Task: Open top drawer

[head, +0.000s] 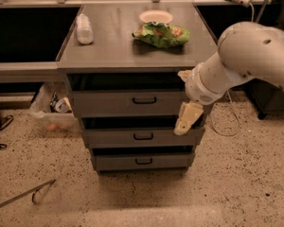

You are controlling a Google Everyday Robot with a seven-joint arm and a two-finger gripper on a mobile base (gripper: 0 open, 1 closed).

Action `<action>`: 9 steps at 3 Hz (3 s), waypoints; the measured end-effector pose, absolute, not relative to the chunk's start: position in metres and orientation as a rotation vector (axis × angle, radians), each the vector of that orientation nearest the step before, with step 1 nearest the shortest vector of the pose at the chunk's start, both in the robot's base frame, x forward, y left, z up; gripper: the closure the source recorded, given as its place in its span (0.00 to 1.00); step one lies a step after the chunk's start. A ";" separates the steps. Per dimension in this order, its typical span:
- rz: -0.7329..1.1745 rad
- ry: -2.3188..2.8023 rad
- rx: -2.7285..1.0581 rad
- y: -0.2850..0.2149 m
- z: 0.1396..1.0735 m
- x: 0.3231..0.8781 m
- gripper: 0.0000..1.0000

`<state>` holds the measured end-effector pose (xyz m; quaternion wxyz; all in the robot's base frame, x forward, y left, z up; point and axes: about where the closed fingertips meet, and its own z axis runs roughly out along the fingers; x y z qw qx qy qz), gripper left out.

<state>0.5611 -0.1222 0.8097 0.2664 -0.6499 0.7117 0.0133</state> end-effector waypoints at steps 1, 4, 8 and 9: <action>0.011 1.900 -1.716 -0.119 0.816 0.571 0.00; 0.058 1.900 -1.655 -0.107 0.785 0.592 0.00; 0.120 1.923 -1.541 -0.089 0.698 0.645 0.00; 0.120 1.923 -1.541 -0.089 0.698 0.645 0.00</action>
Offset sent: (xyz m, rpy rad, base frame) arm 0.0108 0.0029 0.0059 0.0198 -0.0427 -0.0190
